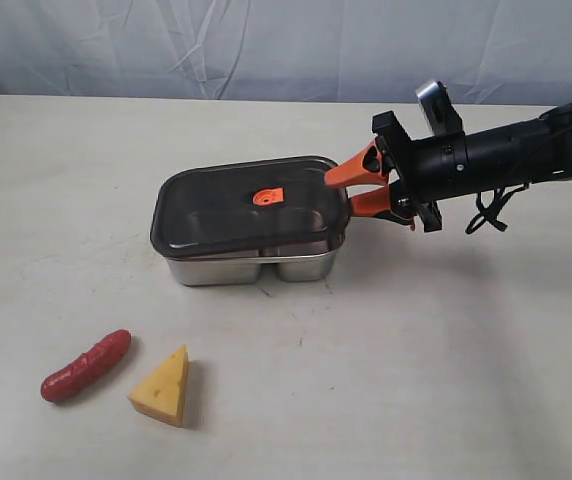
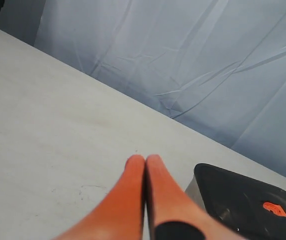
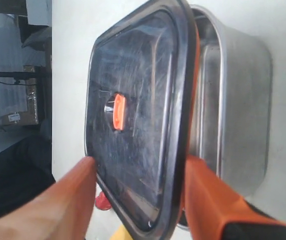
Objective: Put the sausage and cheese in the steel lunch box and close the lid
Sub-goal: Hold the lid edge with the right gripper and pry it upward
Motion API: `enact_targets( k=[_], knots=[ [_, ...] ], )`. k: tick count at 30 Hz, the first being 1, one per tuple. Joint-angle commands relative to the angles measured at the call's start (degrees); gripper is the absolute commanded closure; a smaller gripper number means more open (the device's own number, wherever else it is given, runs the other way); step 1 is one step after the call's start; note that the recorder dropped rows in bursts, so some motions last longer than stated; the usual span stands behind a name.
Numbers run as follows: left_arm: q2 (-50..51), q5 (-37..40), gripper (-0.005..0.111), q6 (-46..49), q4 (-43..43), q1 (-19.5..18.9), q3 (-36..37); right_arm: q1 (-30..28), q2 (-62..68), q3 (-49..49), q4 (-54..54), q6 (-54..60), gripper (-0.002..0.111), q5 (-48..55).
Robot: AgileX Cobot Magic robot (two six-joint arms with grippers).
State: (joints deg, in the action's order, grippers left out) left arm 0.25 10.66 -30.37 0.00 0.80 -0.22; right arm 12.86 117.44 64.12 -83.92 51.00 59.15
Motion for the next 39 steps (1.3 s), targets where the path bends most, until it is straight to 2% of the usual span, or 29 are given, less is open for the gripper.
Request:
enact_targets(
  k=[1,8,18,39],
  knots=[
    [-0.25,0.05,0.107,-0.05,0.0,0.42,0.22,-0.15,-0.59,0.33,0.95,0.49,0.057,5.2],
    [-0.25,0.05,0.107,-0.05,0.0,0.42,0.22,-0.15,-0.59,0.33,5.3,-0.42,0.057,7.12],
    [-0.25,0.05,0.107,-0.05,0.0,0.42,0.22,-0.15,-0.59,0.33,6.1,-0.54,0.06,-0.49],
    [-0.25,0.18,0.107,-0.05,0.0,0.42,0.22,-0.02,-0.59,0.22,8.02,-2.37,0.061,-3.1]
  ],
)
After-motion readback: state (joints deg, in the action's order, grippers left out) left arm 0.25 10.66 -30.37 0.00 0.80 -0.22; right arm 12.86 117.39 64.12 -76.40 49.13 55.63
